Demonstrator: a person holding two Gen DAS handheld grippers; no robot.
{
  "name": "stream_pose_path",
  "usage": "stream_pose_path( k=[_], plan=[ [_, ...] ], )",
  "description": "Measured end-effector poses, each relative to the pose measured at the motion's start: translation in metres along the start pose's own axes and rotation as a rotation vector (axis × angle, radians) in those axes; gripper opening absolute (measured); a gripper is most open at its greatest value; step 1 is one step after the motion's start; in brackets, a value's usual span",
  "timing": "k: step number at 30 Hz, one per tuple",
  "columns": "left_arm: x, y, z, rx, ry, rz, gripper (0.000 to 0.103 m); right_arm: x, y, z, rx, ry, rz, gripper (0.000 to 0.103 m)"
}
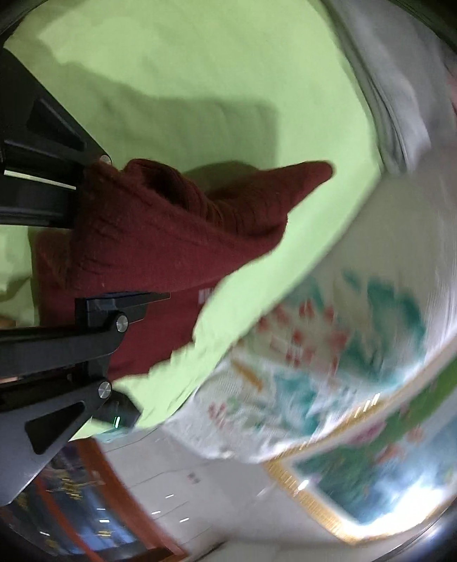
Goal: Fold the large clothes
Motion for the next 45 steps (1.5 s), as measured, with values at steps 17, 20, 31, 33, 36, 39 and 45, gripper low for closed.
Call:
stream_pose_path(
  k=[17,20,31,33,36,39,45],
  plan=[
    [0.112,0.114,0.117,-0.253,0.086,0.339,0.010,0.096,-0.049,-0.139,0.202,-0.149,0.331,0.067],
    [0.108,0.109,0.116,-0.246,0.101,0.321,0.010,0.082,-0.055,-0.125,0.149,-0.142,0.272,0.070],
    [0.101,0.115,0.107,-0.240,0.101,0.349,0.010,0.065,-0.072,-0.058,-0.039,-0.134,0.196,0.071],
    [0.102,0.115,0.108,-0.241,0.100,0.353,0.010,0.068,-0.075,-0.040,-0.079,-0.125,0.202,0.066],
    [0.105,0.114,0.108,-0.241,0.100,0.358,0.010,0.069,-0.074,-0.024,-0.119,-0.101,0.180,0.031],
    [0.113,0.109,0.106,-0.237,0.113,0.357,0.010,0.065,-0.080,-0.030,-0.097,-0.136,0.154,0.018],
    [0.164,0.108,0.106,-0.230,0.228,0.413,0.010,0.058,-0.111,-0.094,0.052,-0.173,0.057,0.017]
  ],
)
Point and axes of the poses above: each gripper's, at about its wrist camera, not at the fingertips, and z roughly the way its jaws point, x to its right, y to its underside, the point moved 4 cm from there along z, roughly the way its jaws point, and after that the axes turned 9 degrees about x, right-handed, at the moved point
